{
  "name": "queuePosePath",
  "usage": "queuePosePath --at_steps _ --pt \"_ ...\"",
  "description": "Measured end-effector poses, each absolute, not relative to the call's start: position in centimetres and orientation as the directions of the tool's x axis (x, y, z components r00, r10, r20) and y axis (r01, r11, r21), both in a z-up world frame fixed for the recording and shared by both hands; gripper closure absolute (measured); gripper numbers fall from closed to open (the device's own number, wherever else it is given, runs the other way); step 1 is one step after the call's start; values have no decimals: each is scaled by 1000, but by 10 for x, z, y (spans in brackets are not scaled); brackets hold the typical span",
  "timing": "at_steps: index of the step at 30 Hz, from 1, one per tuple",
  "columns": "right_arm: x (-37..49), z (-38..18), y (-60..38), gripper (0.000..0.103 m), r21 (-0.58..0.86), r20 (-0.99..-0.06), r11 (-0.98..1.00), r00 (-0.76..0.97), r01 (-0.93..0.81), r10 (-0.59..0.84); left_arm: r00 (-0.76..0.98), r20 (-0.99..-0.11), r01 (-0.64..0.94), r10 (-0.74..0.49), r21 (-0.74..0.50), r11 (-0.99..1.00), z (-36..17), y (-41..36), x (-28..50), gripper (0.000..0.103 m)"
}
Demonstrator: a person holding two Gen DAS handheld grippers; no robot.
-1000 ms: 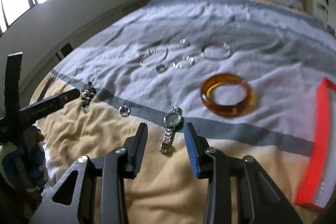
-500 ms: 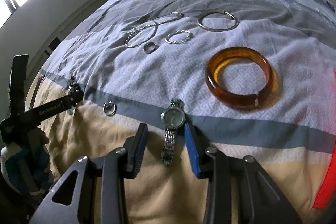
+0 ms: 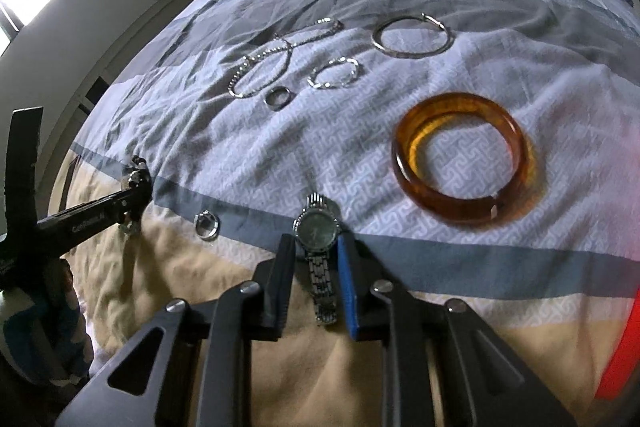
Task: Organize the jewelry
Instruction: 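Grasp the beaded bracelet with the left gripper while the right gripper grasps the silver watch, then carry the bracelet and watch into the red box and release both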
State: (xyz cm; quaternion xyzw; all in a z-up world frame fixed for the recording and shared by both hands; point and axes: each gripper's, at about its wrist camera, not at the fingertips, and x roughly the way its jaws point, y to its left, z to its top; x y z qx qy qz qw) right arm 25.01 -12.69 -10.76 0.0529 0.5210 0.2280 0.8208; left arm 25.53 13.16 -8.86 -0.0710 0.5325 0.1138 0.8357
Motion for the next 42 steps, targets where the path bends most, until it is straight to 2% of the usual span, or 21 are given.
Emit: queuePosePath --at_steps 10,16,23,24,26,35,42 --pt "240 -70 -145 83 366 -800 873 371 -322 472 435 -896 -245 90 -21 969 -39 121 245 91" --pt "232 -40 -173 83 394 -774 868 400 -301 490 456 -887 -176 76 -6 984 -5 87 244 91" --pt "219 -5 -239 84 382 -759 894 472 -235 448 470 -882 -28 -14 -31 999 30 6 247 91" --pt "216 -1 -254 85 377 -761 901 483 -215 433 471 -882 -8 -26 -33 999 32 -5 248 91" --pt "213 4 -279 95 366 -765 912 498 -186 408 472 -880 43 -63 -48 998 37 -37 249 91" --pt "200 9 -397 95 310 -782 950 560 -31 274 460 -862 237 -214 -113 965 37 -170 260 91" --pt "203 -9 -461 95 278 -796 960 570 47 203 423 -857 350 -296 -147 925 20 -255 268 91"
